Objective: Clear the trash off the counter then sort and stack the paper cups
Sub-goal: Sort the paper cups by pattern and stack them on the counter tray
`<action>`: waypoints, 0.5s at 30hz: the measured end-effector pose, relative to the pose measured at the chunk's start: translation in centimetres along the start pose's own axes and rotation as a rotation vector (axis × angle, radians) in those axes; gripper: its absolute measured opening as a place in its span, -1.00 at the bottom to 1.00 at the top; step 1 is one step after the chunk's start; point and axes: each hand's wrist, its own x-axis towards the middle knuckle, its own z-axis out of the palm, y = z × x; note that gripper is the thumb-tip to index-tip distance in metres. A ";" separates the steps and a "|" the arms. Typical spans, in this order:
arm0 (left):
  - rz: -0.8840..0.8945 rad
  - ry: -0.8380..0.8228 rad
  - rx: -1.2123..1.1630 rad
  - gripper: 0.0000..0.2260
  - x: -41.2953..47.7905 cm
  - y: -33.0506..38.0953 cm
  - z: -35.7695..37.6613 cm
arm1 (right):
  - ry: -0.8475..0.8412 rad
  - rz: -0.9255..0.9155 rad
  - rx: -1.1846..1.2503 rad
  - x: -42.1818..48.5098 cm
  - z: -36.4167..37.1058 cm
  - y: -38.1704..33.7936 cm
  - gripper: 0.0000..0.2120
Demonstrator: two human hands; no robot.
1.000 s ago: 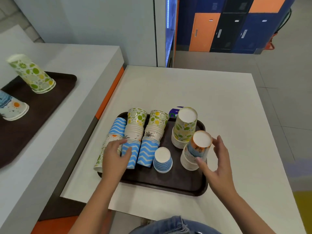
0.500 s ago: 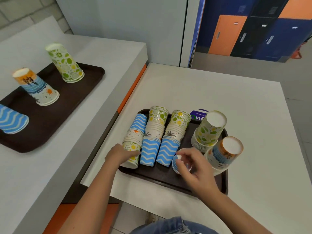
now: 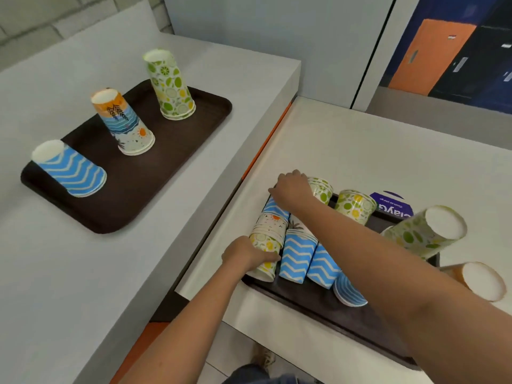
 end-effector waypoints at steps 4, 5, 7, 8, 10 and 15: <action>0.037 -0.005 -0.066 -0.32 0.0 -0.8 -0.1 | -0.156 0.030 -0.058 1.0 1.2 -0.2 -0.41; 0.050 -0.001 -0.095 -0.34 -0.1 -1.0 -0.2 | -0.129 0.035 -0.004 0.9 1.1 -0.5 -0.42; 0.076 0.018 -0.165 -0.32 -0.5 -1.4 -0.6 | -0.014 0.044 0.165 0.2 0.4 -0.9 -0.44; 0.094 0.034 -0.198 -0.24 -0.7 -1.6 -0.8 | 0.056 0.039 0.249 -0.2 -0.2 -1.2 -0.44; 0.172 0.071 -0.259 0.00 -1.2 -2.2 -1.4 | 0.155 0.026 0.434 -1.5 -1.8 -1.7 -0.45; 0.406 0.128 -0.450 -0.12 -3.2 -2.4 -2.3 | 0.236 0.064 0.940 -5.3 -5.8 -1.9 -0.48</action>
